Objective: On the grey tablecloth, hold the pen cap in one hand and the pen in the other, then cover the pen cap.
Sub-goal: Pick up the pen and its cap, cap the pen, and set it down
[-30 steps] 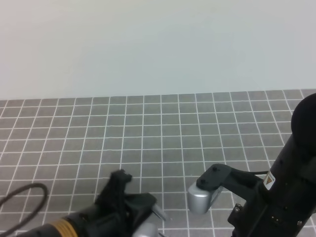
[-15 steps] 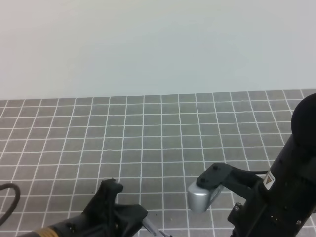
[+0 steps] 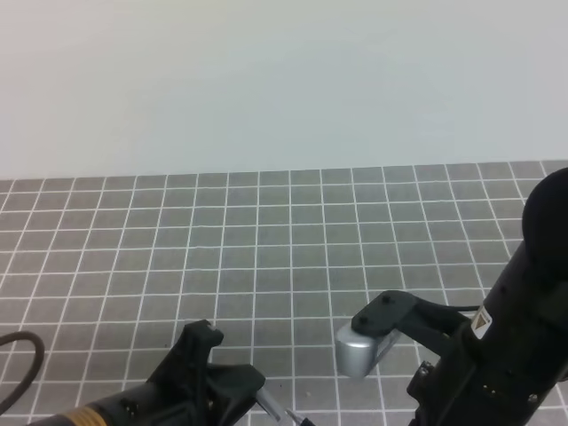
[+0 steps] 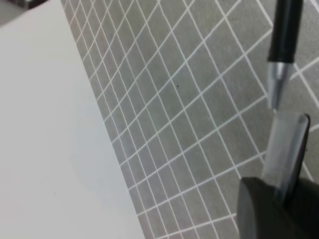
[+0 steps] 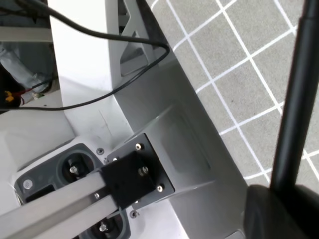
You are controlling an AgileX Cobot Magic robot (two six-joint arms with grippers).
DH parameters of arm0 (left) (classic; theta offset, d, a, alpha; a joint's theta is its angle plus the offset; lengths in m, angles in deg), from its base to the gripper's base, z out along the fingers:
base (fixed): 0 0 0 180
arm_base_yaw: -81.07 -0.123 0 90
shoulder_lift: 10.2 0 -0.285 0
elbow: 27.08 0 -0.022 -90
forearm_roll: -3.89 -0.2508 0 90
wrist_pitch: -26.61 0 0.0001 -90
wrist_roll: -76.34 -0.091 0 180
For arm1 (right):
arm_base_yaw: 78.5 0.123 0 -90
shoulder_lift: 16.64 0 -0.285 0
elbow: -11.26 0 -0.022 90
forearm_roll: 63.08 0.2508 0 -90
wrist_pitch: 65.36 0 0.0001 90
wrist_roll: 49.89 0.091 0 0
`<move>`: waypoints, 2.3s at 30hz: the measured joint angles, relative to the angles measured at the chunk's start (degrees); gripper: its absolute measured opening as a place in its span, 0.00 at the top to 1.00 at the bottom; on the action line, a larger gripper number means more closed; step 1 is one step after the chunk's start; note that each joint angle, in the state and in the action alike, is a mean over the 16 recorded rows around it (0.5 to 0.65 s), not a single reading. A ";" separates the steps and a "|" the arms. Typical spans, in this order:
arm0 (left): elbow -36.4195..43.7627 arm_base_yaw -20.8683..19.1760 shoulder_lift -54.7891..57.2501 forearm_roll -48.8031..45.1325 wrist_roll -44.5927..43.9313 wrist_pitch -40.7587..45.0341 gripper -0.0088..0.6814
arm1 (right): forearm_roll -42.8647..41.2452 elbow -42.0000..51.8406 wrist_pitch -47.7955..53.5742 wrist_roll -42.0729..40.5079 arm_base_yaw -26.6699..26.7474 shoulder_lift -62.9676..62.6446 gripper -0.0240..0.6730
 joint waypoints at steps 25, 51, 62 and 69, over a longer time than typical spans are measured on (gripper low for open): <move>0.00 -4.54 0.00 -0.90 2.12 3.98 0.87 | 1.61 0.00 1.09 -0.36 0.00 2.33 0.87; 0.00 -4.59 0.00 -1.99 1.59 3.68 0.87 | 6.51 -1.65 -0.48 -4.46 0.00 5.19 0.87; 0.00 -4.59 0.00 -2.22 2.26 3.52 0.87 | 6.17 -3.73 0.62 -4.46 0.00 6.94 0.87; 0.00 -4.59 0.00 -2.24 3.40 3.10 0.87 | 4.24 -3.80 1.19 -3.56 0.00 7.29 0.87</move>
